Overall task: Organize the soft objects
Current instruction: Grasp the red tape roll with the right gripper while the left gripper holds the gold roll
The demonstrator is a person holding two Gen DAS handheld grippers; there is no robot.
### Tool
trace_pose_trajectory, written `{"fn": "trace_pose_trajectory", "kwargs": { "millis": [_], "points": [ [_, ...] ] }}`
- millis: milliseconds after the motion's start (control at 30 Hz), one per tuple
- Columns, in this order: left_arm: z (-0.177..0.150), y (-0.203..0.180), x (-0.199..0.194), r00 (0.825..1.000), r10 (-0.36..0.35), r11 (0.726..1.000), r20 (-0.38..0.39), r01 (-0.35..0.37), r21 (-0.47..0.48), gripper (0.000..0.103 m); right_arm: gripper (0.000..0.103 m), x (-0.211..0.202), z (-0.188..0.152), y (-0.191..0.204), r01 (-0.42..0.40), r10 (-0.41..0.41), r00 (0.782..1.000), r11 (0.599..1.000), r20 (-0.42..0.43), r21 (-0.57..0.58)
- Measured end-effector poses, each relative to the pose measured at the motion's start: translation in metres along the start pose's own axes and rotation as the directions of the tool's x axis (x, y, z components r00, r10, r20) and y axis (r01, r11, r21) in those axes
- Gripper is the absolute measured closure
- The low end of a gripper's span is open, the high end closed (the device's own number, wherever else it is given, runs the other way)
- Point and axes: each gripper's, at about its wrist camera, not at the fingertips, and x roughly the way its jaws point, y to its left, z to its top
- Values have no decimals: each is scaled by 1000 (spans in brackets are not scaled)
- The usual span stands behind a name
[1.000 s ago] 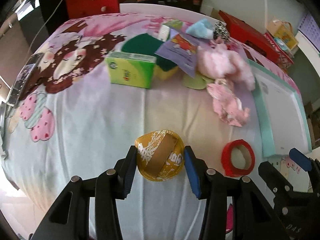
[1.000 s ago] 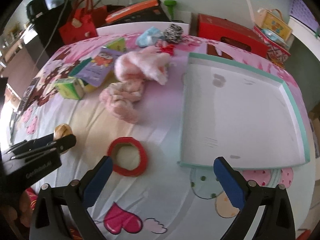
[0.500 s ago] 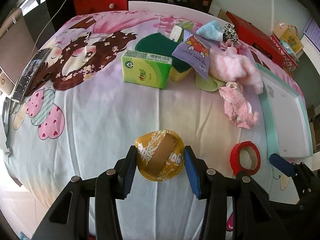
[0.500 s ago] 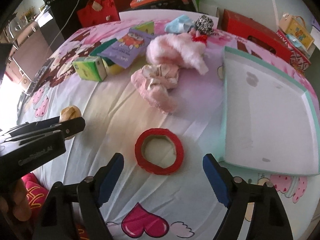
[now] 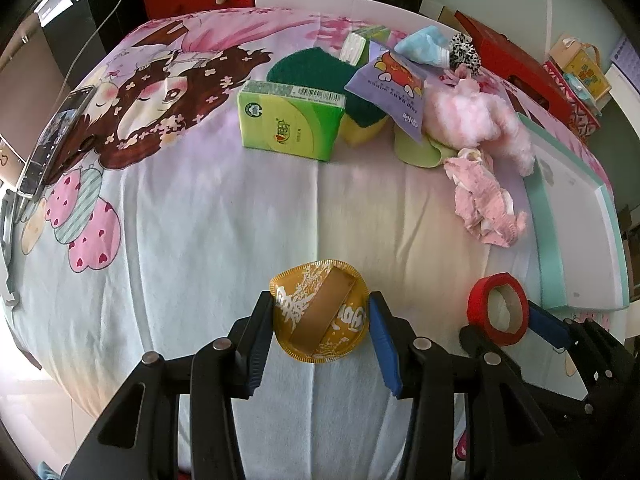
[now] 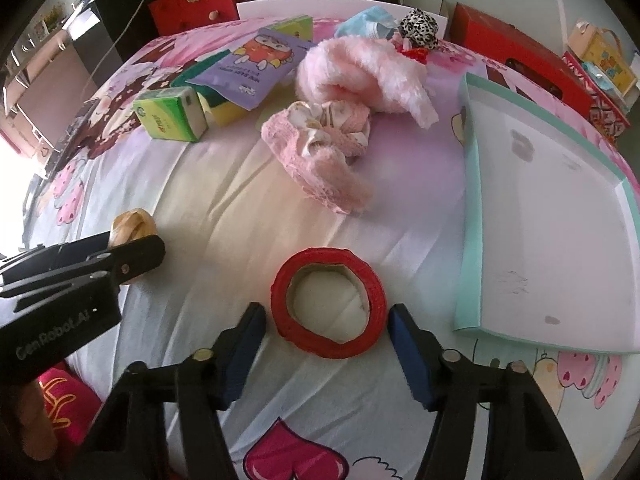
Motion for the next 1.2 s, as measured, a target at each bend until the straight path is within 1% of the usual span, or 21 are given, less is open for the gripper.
{"fn": "trace_pose_trajectory", "kwargs": {
  "millis": [33, 67, 433, 633, 767, 867, 967, 1067, 1133, 1200],
  "points": [
    [0, 0, 1, 1000, 1, 1000, -1, -1, 0, 55, 45, 0, 0, 0, 0, 0, 1000, 1000, 2, 1],
    [0, 0, 2, 1000, 2, 1000, -2, -2, 0, 55, 45, 0, 0, -1, -3, 3, 1000, 1000, 2, 2],
    [-3, -3, 8, 999, 33, 999, -34, -33, 6, 55, 45, 4, 1, -1, -9, 9, 1000, 1000, -9, 9],
    [-6, -7, 12, 997, 68, 998, -47, -67, 19, 55, 45, 5, 2, -2, -21, 21, 1000, 1000, -7, 16],
    [-7, -8, 6, 996, 76, 997, -55, -76, 7, 55, 46, 2, 2, -4, -32, 32, 999, 999, 1, 26],
    [-4, -10, -6, 997, 64, 998, -46, -64, 1, 55, 46, -3, 4, -10, -47, 46, 999, 998, 23, 42],
    [5, -19, -20, 998, 63, 998, -4, -63, 19, 55, 46, -12, 6, -17, -68, 64, 996, 995, 58, 75],
    [13, -26, -29, 997, 75, 997, 28, -76, 29, 55, 46, -23, 8, -25, -64, 52, 992, 993, 113, 99],
    [15, -29, -33, 997, 63, 998, 47, -65, 25, 55, 46, -32, 7, -30, -64, 46, 989, 991, 144, 121],
    [17, -38, -32, 996, 65, 997, 57, -67, 39, 55, 46, -41, 10, -38, -32, 5, 984, 988, 179, 151]
  ]
}}
